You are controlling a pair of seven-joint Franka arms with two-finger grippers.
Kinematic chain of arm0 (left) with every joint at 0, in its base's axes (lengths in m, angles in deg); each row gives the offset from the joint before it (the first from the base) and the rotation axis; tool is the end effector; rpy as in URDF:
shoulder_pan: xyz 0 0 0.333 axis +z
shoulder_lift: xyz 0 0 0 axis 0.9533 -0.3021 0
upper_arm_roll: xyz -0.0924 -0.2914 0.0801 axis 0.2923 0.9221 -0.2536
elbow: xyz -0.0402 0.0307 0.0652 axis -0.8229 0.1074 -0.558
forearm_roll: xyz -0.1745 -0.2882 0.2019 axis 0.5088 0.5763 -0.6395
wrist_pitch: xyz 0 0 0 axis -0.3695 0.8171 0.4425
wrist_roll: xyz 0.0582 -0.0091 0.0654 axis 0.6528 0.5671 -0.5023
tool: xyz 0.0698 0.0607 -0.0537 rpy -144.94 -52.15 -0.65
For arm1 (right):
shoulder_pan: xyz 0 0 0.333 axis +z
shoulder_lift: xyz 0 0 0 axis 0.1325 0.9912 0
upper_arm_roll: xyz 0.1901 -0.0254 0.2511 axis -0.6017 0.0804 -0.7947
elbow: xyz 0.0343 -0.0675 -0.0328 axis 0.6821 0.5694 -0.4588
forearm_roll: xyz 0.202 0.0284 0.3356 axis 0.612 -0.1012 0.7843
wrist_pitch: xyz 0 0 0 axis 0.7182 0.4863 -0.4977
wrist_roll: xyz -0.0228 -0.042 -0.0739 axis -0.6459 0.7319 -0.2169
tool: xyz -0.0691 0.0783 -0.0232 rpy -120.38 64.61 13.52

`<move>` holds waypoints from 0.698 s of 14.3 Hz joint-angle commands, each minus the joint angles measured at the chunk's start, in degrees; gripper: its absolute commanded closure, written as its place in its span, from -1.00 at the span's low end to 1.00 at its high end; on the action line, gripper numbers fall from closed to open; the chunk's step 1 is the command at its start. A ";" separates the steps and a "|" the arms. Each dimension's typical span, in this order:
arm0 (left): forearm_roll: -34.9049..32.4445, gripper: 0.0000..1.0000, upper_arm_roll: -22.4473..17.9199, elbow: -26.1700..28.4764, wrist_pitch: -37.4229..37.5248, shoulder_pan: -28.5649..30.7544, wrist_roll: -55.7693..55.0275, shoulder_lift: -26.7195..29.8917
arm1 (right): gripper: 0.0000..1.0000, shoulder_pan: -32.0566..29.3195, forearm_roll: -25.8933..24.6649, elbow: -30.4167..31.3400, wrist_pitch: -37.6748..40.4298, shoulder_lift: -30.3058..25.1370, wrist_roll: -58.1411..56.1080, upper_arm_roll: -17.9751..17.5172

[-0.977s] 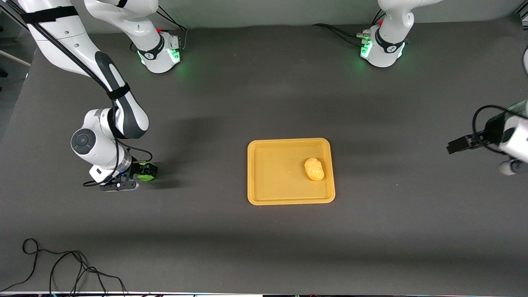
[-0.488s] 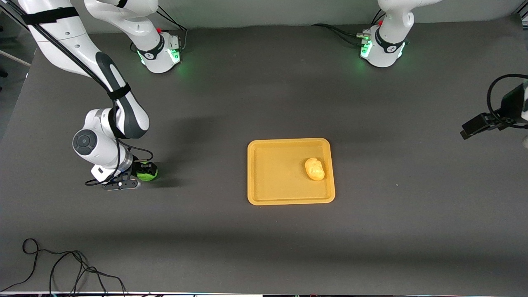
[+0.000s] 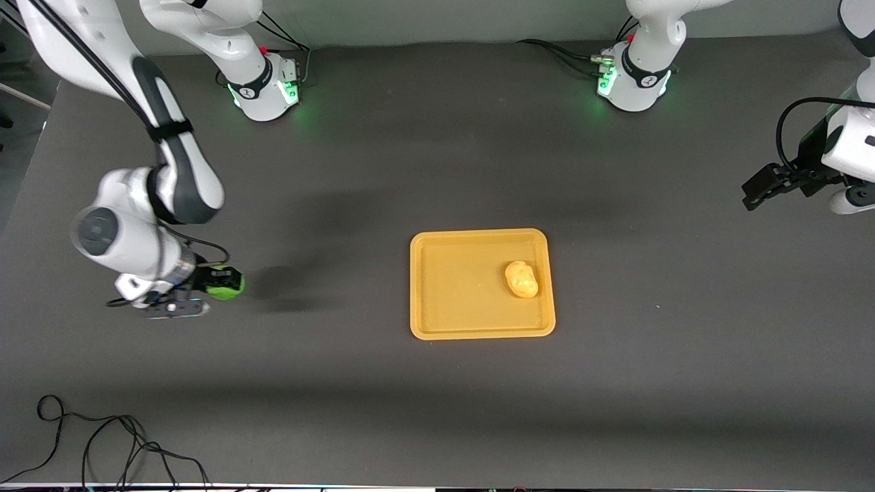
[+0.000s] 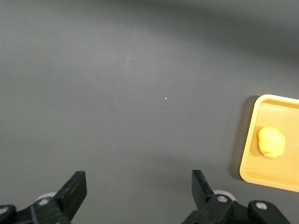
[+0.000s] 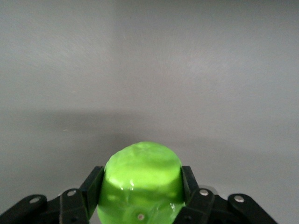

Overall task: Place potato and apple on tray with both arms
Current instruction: 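Carry the green apple with the right gripper over the tray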

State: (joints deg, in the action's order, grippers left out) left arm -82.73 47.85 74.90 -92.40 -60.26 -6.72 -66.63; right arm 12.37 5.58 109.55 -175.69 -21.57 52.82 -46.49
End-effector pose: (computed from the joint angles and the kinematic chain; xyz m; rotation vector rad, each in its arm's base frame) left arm 0.5238 -0.0095 0.5796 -3.0787 -0.3457 -0.1380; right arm 0.6072 0.0239 0.3416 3.1269 0.0649 -0.0365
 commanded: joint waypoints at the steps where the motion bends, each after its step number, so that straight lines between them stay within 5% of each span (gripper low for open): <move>1: -0.08 -0.99 0.04 -2.29 2.03 -0.03 0.52 -0.41 | 0.18 0.16 0.68 -13.66 14.74 -0.25 -0.25 -0.15; 4: -0.08 -0.99 0.04 -10.03 11.25 -0.03 0.61 -4.98 | 0.18 2.35 0.68 -24.85 22.95 0.89 1.24 -1.03; 10: -0.96 -0.99 -0.05 -10.31 11.10 0.58 9.05 -5.16 | 0.25 18.68 0.16 -36.28 24.55 9.31 22.91 -1.03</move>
State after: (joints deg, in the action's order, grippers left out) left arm -83.10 47.71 66.21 -82.30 -60.15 0.51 -71.20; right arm 25.87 5.85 80.09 -152.72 -18.24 67.79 -48.12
